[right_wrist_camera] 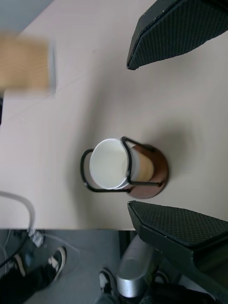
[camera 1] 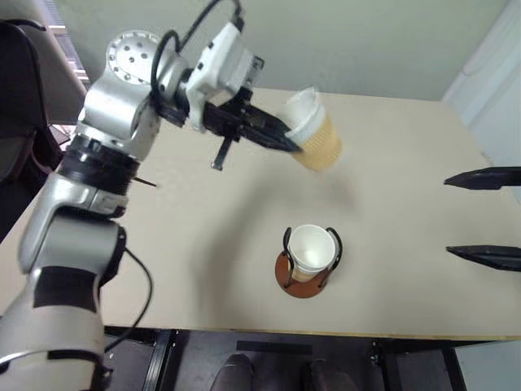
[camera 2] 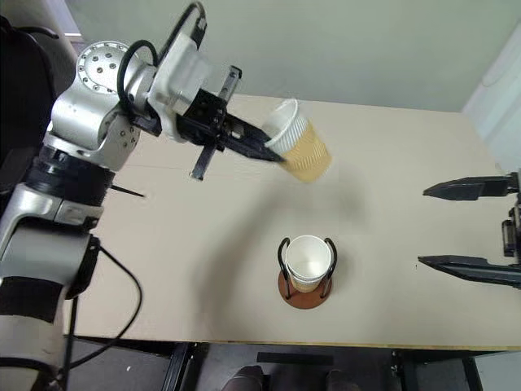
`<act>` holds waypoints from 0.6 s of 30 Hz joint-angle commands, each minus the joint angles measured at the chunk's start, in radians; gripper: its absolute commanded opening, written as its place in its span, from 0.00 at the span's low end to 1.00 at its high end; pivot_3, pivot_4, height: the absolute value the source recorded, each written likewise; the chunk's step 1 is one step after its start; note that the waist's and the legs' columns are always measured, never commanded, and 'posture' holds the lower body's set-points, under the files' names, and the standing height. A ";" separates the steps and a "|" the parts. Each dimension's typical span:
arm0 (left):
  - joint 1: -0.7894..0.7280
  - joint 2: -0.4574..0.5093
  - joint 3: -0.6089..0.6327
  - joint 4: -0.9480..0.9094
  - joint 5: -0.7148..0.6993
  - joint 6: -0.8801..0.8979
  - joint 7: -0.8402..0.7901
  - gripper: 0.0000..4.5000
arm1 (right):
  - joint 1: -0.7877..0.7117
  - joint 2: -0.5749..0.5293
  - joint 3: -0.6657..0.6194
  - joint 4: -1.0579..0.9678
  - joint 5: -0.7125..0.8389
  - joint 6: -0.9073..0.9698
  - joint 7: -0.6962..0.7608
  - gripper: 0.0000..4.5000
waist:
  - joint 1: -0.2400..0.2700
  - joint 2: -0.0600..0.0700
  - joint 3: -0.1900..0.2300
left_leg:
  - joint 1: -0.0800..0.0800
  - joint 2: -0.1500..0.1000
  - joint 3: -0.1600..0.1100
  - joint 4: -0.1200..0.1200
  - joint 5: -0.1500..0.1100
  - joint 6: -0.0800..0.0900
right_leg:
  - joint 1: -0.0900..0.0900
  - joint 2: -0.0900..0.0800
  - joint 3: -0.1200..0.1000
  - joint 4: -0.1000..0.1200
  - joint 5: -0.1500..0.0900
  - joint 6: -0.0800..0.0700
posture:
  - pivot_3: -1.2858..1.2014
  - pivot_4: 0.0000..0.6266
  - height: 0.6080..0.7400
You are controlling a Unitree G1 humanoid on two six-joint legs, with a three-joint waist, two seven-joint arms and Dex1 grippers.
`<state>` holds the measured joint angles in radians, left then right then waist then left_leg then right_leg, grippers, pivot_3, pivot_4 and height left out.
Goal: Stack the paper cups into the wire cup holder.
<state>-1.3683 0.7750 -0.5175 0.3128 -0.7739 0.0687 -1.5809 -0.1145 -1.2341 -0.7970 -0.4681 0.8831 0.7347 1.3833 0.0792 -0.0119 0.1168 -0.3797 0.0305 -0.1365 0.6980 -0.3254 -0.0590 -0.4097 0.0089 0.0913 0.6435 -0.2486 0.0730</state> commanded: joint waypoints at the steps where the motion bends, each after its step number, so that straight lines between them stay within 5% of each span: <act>1: -0.013 0.053 -0.130 -0.143 -0.123 -0.022 -0.034 0.01 | 0.006 -0.010 -0.052 -0.017 -0.009 0.000 -0.010 1.00 | 0.001 0.000 0.000 | 0.001 0.000 0.000 0.001 0.000 0.000 | 0.000 -0.001 0.000 0.000 0.000 0.000 | 0.52 0.24 1.00; 8: -0.057 0.053 -0.344 -0.083 0.010 -0.229 -0.034 0.01 | 0.031 0.002 -0.080 -0.055 -0.006 0.015 -0.036 1.00 | -0.014 0.000 0.001 | 0.020 0.000 0.003 0.001 -0.003 0.006 | 0.016 0.000 0.016 0.002 -0.001 0.001 | 0.52 0.24 1.00; 18: -0.083 0.058 -0.457 -0.030 0.049 -0.352 -0.034 0.01 | 0.048 0.005 -0.096 -0.075 -0.004 0.025 -0.060 1.00 | -0.024 0.000 0.001 | 0.013 -0.002 0.005 0.001 -0.005 0.009 | 0.010 0.001 0.020 0.000 -0.001 0.001 | 0.52 0.24 1.00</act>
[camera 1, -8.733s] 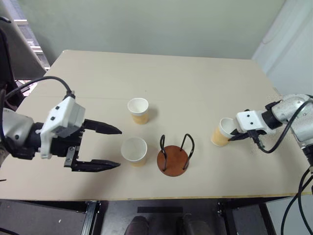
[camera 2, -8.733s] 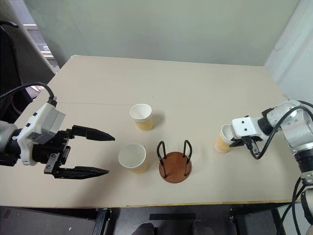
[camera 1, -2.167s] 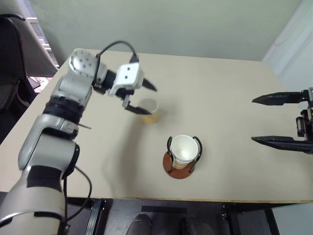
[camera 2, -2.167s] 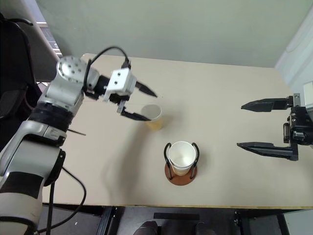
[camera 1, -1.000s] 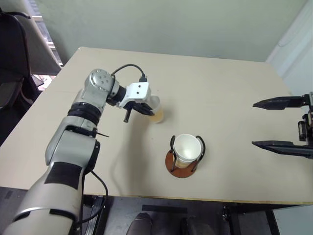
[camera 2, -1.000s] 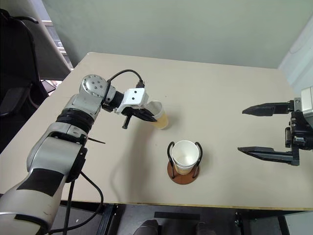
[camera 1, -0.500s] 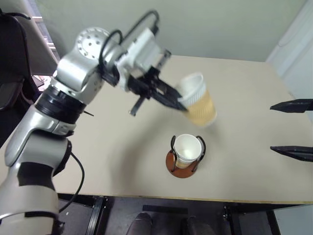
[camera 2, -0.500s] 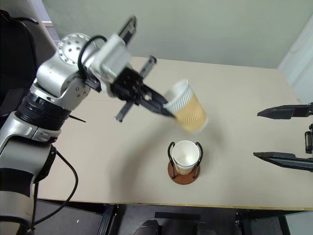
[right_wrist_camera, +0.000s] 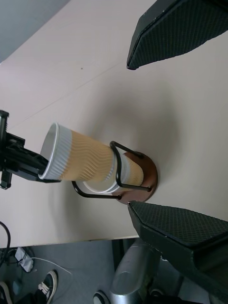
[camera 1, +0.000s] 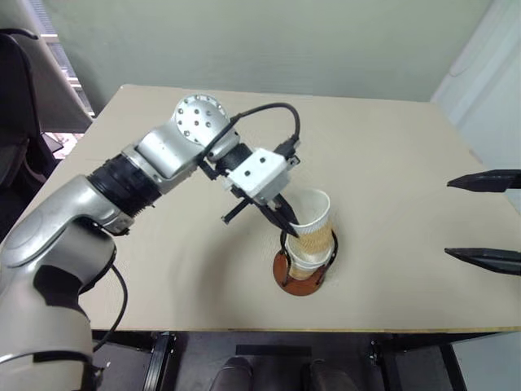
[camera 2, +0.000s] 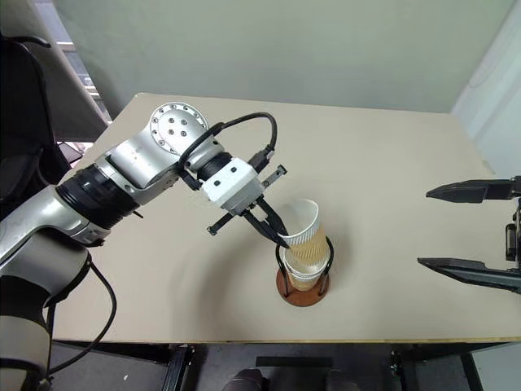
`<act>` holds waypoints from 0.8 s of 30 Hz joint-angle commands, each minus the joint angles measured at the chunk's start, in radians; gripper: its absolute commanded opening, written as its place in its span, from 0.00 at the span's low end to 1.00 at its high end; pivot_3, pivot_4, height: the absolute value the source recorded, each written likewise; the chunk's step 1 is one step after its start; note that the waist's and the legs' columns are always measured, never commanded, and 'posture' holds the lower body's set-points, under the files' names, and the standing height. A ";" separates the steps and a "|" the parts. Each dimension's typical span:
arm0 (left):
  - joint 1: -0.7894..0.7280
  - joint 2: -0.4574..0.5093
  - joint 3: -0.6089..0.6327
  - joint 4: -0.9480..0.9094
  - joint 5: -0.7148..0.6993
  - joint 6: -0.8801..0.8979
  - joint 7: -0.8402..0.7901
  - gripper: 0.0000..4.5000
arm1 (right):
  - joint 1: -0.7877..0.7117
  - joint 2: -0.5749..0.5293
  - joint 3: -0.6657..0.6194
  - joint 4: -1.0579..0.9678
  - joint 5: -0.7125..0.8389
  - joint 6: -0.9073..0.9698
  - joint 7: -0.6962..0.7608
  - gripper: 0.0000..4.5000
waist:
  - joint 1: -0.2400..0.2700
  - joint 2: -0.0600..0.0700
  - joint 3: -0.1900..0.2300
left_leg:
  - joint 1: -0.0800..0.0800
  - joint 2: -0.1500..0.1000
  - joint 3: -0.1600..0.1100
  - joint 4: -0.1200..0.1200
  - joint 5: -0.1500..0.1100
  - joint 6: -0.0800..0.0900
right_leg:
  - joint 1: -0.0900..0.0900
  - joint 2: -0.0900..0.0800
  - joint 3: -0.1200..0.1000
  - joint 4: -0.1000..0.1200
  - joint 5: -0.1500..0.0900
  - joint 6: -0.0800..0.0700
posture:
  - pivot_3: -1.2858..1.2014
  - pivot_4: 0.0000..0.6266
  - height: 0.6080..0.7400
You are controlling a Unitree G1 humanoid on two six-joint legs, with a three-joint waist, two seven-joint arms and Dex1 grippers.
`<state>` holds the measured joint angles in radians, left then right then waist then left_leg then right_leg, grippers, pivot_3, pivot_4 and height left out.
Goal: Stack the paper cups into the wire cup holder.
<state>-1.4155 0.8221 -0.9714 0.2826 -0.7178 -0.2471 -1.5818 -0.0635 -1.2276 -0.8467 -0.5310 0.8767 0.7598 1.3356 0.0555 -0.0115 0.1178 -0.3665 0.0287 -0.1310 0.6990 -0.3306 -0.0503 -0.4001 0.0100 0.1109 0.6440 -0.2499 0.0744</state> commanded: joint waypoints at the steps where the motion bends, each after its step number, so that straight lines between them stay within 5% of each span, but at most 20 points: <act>1: -0.036 0.014 -0.010 0.000 -0.007 -0.044 -0.033 0.01 | -0.001 0.000 -0.044 -0.014 0.000 -0.002 -0.014 1.00 | 0.000 0.000 0.000 | 0.000 0.000 0.000 0.000 0.000 0.000 | 0.000 0.000 0.000 0.000 0.000 0.000 | 0.52 0.24 1.00; 12: -0.036 0.005 -0.022 -0.019 -0.006 -0.046 -0.033 0.01 | -0.003 0.003 -0.028 -0.015 -0.004 -0.016 -0.027 1.00 | 0.000 0.000 0.000 | 0.000 0.000 -0.001 0.000 -0.001 0.001 | 0.000 -0.001 0.001 0.000 0.000 0.000 | 0.52 0.24 1.00; 16: -0.036 -0.001 -0.013 -0.020 -0.004 -0.022 -0.033 0.22 | -0.004 0.004 -0.024 -0.016 -0.004 -0.018 -0.028 1.00 | 0.000 0.000 0.000 | 0.000 0.000 0.000 0.000 -0.001 0.001 | 0.000 -0.001 0.001 0.000 0.000 0.000 | 0.52 0.24 1.00; 24: -0.026 -0.024 0.032 -0.004 0.019 0.007 -0.033 0.88 | -0.020 0.004 0.016 -0.003 -0.002 -0.042 -0.033 1.00 | 0.000 0.000 0.000 | 0.000 0.000 0.000 0.000 -0.001 0.001 | 0.000 0.000 0.001 0.000 0.000 0.000 | 0.52 0.24 1.00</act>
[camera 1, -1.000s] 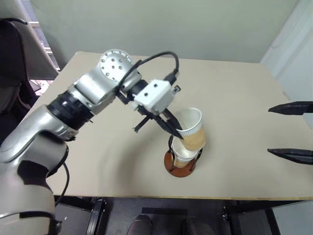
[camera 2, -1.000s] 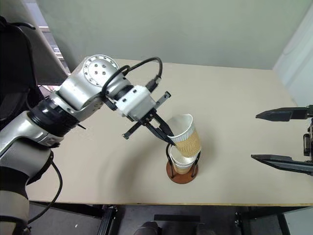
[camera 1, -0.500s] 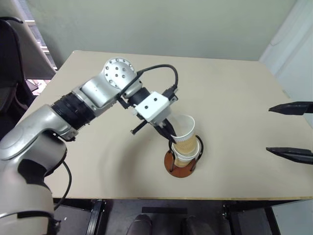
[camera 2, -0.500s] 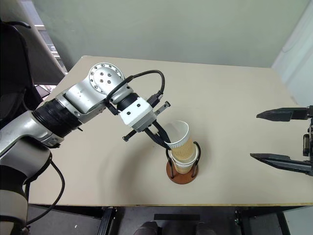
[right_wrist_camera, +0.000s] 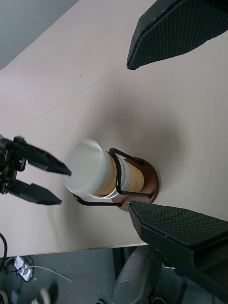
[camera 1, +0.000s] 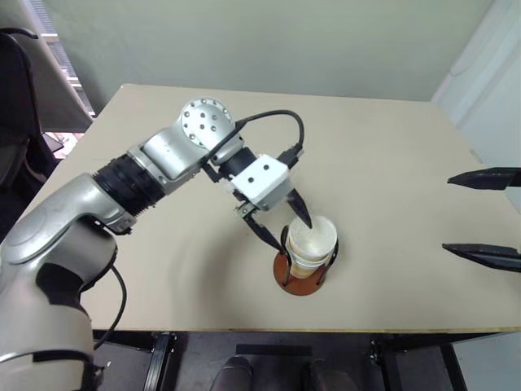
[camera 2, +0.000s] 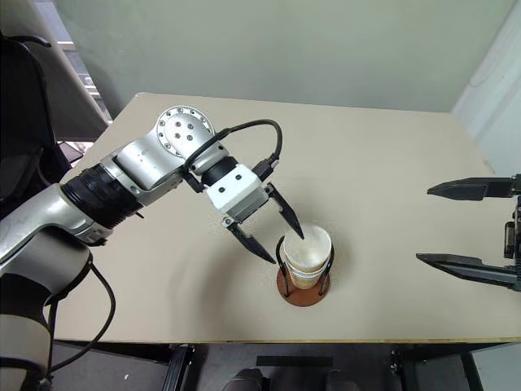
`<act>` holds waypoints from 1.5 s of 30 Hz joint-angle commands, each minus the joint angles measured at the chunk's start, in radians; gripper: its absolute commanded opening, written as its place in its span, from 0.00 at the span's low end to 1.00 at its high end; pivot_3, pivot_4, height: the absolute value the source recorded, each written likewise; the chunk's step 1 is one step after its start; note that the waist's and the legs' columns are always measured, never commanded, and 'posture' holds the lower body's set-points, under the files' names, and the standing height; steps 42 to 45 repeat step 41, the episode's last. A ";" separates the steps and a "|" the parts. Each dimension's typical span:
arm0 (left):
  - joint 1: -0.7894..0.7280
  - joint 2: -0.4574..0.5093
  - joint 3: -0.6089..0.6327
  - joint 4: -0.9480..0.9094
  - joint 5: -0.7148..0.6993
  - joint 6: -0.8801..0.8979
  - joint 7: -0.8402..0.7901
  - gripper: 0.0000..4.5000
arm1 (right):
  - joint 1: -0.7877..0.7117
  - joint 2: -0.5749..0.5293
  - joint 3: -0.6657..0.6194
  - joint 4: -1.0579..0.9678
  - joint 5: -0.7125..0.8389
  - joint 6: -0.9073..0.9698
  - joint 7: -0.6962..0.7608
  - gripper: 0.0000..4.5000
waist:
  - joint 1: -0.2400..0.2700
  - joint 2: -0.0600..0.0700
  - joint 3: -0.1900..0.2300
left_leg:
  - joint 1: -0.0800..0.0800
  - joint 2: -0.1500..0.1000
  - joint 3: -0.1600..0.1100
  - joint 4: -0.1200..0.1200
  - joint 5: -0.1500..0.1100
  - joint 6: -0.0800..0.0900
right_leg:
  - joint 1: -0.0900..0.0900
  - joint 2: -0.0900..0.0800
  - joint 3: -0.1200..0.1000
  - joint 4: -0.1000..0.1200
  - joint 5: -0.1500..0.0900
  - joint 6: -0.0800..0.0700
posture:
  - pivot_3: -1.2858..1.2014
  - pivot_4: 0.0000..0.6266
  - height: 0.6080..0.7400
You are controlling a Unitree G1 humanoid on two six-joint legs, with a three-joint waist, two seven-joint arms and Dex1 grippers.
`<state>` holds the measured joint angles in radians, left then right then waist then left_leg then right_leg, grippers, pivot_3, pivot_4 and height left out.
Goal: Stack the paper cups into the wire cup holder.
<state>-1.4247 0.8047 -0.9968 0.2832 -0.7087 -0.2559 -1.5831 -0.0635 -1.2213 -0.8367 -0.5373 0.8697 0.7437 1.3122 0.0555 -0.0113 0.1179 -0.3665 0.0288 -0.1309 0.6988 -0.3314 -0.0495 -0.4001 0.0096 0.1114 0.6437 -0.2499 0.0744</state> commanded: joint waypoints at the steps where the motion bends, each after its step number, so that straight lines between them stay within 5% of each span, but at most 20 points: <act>1: -0.013 -0.010 0.074 -0.002 0.011 0.029 -0.031 0.95 | -0.025 -0.003 0.018 0.011 0.003 -0.033 -0.010 1.00 | 0.000 0.000 0.000 | 0.000 0.000 0.000 0.000 0.000 0.000 | 0.000 0.000 0.000 0.000 0.000 0.000 | 0.52 0.24 1.00; 7: 0.098 -0.012 0.332 0.033 0.077 0.183 0.020 0.99 | -0.107 0.008 0.181 0.102 -0.028 -0.116 -0.015 1.00 | -0.002 0.000 0.000 | 0.000 0.000 0.002 0.000 0.000 0.000 | 0.000 0.001 -0.001 0.000 0.000 0.000 | 0.52 0.24 1.00; 18: 0.793 0.397 0.905 -0.239 0.071 0.564 0.311 0.99 | -0.198 0.021 0.437 0.380 -0.184 -0.244 0.058 1.00 | -0.027 0.002 -0.001 | 0.001 0.003 0.002 -0.009 0.002 -0.003 | -0.011 0.002 0.001 0.002 0.000 0.000 | 0.52 0.24 1.00; 27: 1.357 0.370 1.417 -0.413 0.046 0.742 0.436 0.99 | -0.297 0.071 0.572 0.512 -0.238 -0.282 0.114 1.00 | -0.023 0.002 -0.001 | 0.003 0.003 0.003 -0.014 0.003 -0.005 | -0.012 0.001 0.002 0.004 -0.001 -0.003 | 0.52 0.24 1.00; 33: 1.434 0.340 1.512 -0.470 0.050 0.796 0.443 0.99 | -0.359 0.078 0.607 0.563 -0.260 -0.297 0.146 1.00 | -0.021 0.001 -0.001 | 0.006 0.002 0.004 -0.015 0.003 -0.006 | -0.011 0.002 0.001 0.007 -0.001 -0.009 | 0.52 0.24 1.00; 45: 1.390 0.342 1.498 -0.466 0.056 0.813 0.428 0.99 | -0.357 0.091 0.609 0.554 -0.260 -0.293 0.163 1.00 | -0.025 0.001 -0.001 | 0.013 0.001 0.008 -0.016 0.003 -0.007 | -0.011 0.002 0.002 0.018 -0.005 -0.017 | 0.52 0.24 1.00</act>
